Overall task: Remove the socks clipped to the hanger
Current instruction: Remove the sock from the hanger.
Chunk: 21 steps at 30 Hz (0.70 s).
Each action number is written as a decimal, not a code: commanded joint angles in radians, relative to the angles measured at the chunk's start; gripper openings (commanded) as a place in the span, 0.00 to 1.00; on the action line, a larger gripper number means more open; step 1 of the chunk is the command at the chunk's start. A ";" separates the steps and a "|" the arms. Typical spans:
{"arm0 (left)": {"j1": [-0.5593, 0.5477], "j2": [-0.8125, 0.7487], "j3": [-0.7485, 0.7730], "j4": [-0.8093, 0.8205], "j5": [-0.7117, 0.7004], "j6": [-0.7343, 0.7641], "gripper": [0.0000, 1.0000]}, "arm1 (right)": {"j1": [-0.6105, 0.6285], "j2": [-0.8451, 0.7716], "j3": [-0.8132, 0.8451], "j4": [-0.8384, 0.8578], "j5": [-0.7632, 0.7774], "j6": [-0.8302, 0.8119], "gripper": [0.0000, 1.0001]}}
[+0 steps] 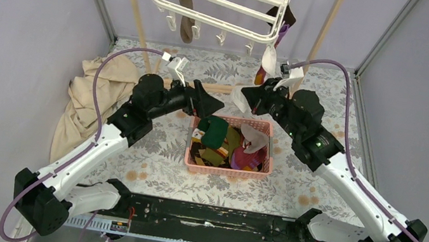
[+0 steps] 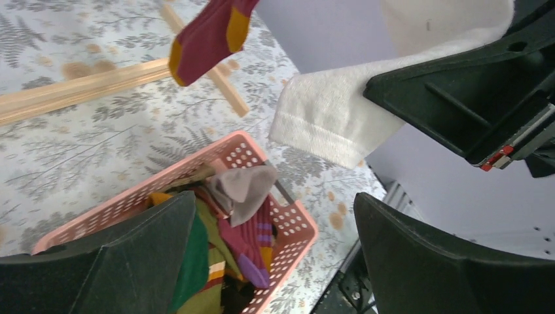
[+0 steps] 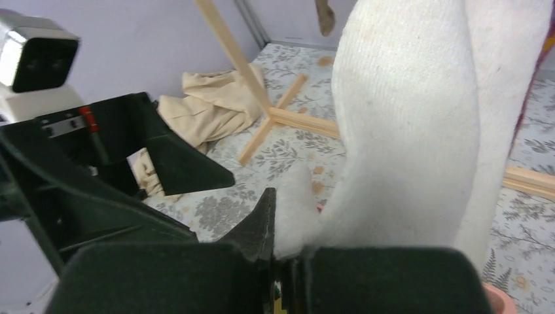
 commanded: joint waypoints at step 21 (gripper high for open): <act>0.009 0.055 -0.111 0.477 0.214 -0.227 0.99 | -0.203 -0.054 -0.115 0.385 -0.609 0.375 0.00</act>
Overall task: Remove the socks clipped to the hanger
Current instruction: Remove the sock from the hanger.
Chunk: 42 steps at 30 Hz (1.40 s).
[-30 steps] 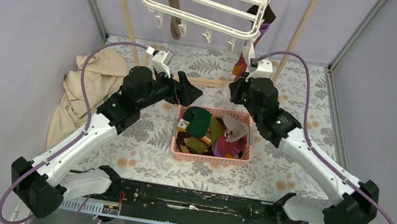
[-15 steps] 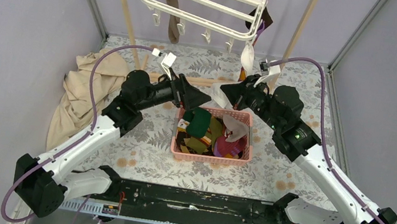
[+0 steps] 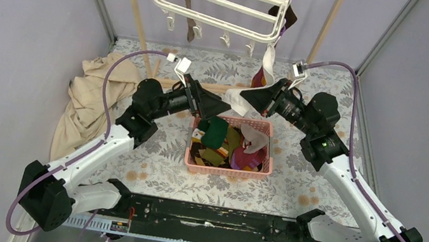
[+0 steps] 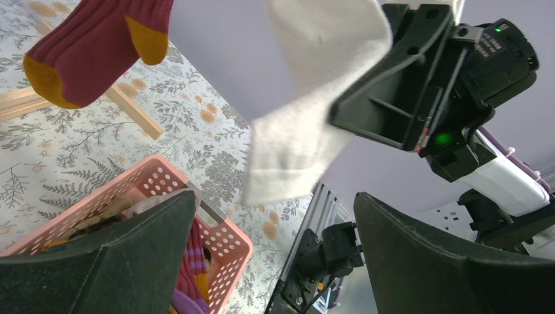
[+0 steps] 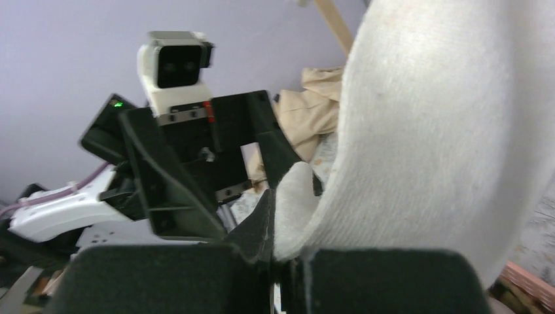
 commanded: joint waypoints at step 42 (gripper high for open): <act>-0.052 0.044 0.233 -0.082 -0.135 0.185 0.06 | -0.068 -0.003 0.241 -0.443 0.129 -0.049 0.45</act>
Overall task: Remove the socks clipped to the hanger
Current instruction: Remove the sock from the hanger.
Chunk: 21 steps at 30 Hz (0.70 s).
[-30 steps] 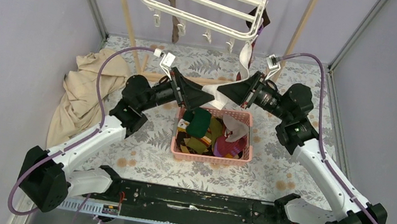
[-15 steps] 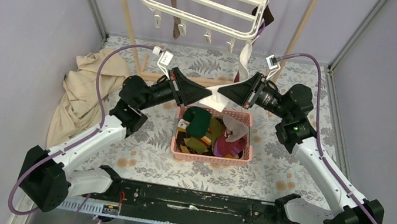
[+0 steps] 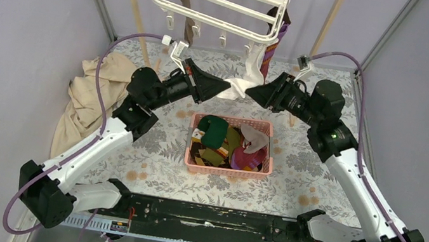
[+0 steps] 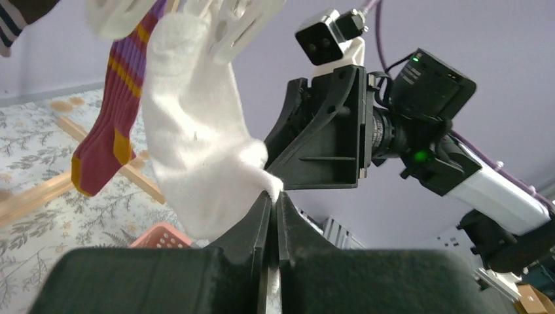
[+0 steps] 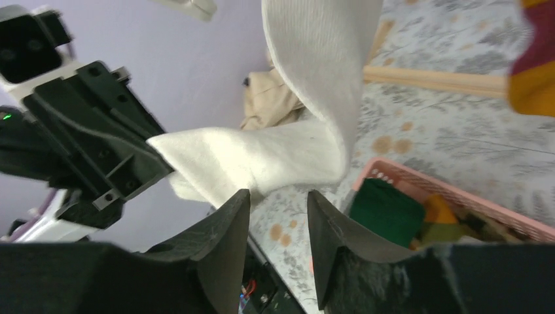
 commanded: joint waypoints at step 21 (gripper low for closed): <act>-0.250 0.162 0.336 -0.349 -0.397 0.340 0.04 | 0.000 0.054 0.509 -0.450 0.616 -0.306 0.58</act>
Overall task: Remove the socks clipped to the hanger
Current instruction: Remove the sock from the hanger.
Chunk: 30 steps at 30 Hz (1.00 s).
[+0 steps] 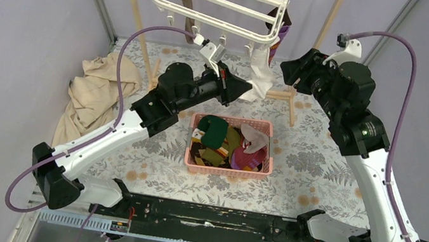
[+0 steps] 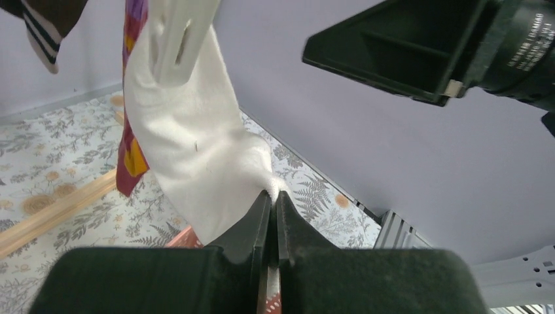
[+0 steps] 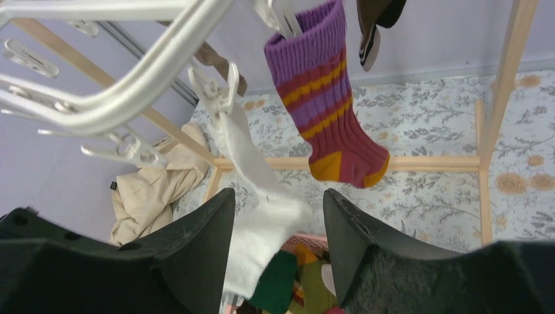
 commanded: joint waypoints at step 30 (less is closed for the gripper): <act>-0.102 0.005 0.160 -0.123 -0.131 0.066 0.04 | 0.155 0.183 0.186 0.152 0.177 -0.098 0.56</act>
